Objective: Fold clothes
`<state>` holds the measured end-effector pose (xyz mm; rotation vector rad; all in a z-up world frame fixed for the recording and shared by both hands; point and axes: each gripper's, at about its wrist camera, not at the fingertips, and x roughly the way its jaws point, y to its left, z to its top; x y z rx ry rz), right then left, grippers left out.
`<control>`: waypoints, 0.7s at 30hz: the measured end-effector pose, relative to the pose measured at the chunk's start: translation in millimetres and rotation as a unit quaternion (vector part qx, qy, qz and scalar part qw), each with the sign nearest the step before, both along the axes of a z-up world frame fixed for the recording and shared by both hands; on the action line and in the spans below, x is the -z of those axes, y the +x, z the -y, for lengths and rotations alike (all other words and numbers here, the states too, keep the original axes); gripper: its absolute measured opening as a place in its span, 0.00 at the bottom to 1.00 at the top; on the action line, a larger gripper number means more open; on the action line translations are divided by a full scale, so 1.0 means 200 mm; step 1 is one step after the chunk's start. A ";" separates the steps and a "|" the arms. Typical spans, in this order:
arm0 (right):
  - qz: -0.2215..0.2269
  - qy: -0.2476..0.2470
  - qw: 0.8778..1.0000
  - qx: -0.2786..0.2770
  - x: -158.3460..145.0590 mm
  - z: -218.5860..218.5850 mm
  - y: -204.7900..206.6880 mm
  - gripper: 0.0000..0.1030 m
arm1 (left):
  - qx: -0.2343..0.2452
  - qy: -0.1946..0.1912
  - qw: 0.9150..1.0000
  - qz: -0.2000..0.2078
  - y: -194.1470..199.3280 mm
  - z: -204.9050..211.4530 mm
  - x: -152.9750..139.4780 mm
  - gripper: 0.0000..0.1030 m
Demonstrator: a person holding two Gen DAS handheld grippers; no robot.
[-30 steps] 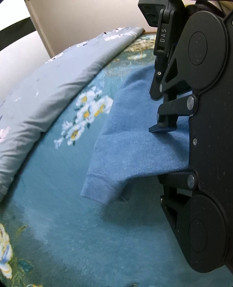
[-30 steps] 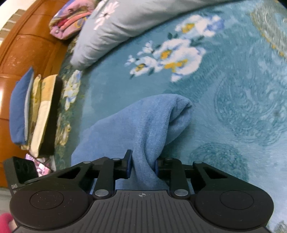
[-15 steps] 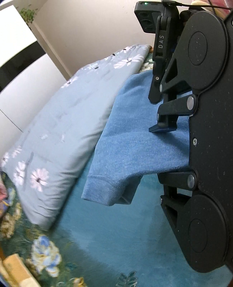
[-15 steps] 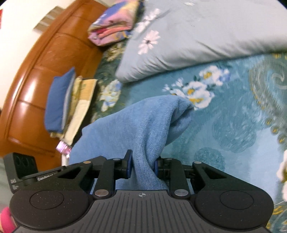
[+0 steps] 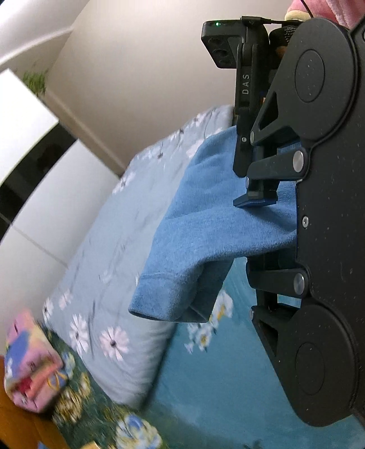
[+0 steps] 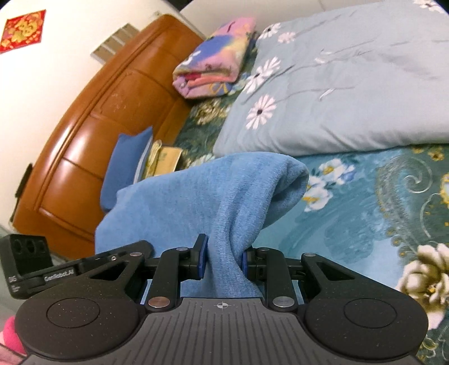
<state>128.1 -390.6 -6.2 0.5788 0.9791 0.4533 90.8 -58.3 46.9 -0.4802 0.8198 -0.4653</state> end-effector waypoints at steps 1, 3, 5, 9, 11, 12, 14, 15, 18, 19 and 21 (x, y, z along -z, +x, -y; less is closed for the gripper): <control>0.003 -0.003 1.000 0.007 -0.02 0.01 -0.02 0.19 | 0.009 -0.004 1.000 0.007 -0.01 0.01 -0.02 0.22; 0.016 -0.011 0.999 0.027 -0.09 0.03 -0.08 0.19 | 0.031 -0.009 0.999 0.020 -0.01 0.03 -0.05 0.22; 0.029 -0.020 0.998 0.044 -0.15 0.04 -0.14 0.19 | 0.059 -0.014 0.998 0.032 -0.02 0.06 -0.09 0.22; 0.048 -0.041 0.994 0.087 -0.24 0.05 -0.28 0.20 | 0.111 -0.026 0.993 0.043 -0.02 0.12 -0.14 0.22; 0.053 -0.051 0.991 0.110 -0.28 0.05 -0.35 0.20 | 0.138 -0.029 0.989 0.043 -0.02 0.16 -0.17 0.22; 0.056 -0.056 0.989 0.122 -0.29 0.06 -0.38 0.20 | 0.154 -0.027 0.987 0.044 -0.02 0.19 -0.18 0.22; 0.064 -0.065 0.986 0.142 -0.32 0.07 -0.46 0.20 | 0.182 -0.026 0.982 0.046 -0.03 0.24 -0.20 0.22; 0.066 -0.069 0.984 0.150 -0.33 0.08 -0.50 0.20 | 0.195 -0.026 0.979 0.046 -0.03 0.27 -0.21 0.22; 0.069 -0.081 0.979 0.174 -0.35 0.13 -0.62 0.20 | 0.232 -0.021 0.971 0.047 -0.04 0.41 -0.24 0.22; 0.069 -0.085 0.977 0.181 -0.35 0.16 -0.65 0.20 | 0.242 -0.018 0.969 0.047 -0.04 0.46 -0.25 0.22; 0.069 -0.089 0.974 0.195 -0.36 0.22 -0.72 0.20 | 0.259 -0.015 0.964 0.052 -0.05 0.58 -0.27 0.22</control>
